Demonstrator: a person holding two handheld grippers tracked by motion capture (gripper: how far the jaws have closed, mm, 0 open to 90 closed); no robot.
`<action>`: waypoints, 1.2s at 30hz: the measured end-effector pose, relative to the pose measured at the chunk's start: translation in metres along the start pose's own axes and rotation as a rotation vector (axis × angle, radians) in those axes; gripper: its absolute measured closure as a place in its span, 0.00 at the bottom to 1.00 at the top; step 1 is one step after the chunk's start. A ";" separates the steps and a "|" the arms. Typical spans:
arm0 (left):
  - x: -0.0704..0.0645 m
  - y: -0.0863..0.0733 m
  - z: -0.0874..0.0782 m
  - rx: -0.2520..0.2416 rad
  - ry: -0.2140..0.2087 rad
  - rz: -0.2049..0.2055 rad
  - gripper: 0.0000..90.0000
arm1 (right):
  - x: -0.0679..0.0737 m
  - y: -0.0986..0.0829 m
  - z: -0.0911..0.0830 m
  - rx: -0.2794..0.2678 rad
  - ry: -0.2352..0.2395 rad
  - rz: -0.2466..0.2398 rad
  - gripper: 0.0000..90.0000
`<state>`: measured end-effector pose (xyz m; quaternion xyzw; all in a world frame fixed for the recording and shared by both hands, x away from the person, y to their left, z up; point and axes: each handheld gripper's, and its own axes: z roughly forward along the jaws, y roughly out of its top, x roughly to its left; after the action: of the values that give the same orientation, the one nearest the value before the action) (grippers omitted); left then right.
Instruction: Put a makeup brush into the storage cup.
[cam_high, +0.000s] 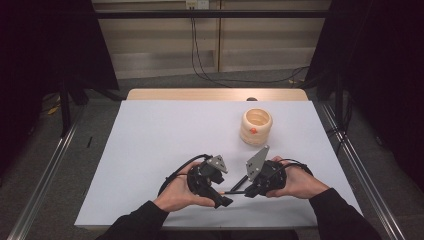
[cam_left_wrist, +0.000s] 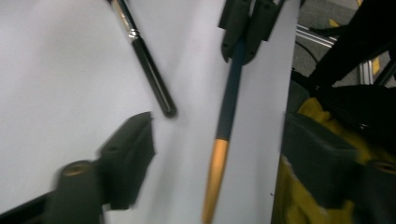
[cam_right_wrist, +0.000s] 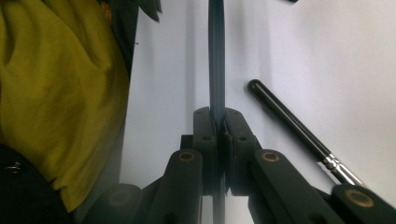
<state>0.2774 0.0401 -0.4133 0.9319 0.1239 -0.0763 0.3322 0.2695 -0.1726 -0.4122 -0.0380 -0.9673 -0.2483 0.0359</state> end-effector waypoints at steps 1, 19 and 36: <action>0.001 0.000 0.000 -0.013 0.008 -0.004 0.20 | 0.000 0.000 0.000 -0.005 -0.006 0.002 0.94; 0.009 -0.014 -0.024 -0.208 0.117 -0.073 0.03 | -0.002 -0.007 -0.005 -0.037 -0.042 0.050 0.94; 0.003 -0.027 -0.034 -0.352 0.209 -0.072 0.03 | -0.003 -0.021 -0.013 -0.130 -0.085 0.125 0.94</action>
<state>0.2744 0.0820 -0.4039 0.8573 0.2023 0.0315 0.4722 0.2707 -0.1980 -0.4108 -0.1112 -0.9455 -0.3061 0.0077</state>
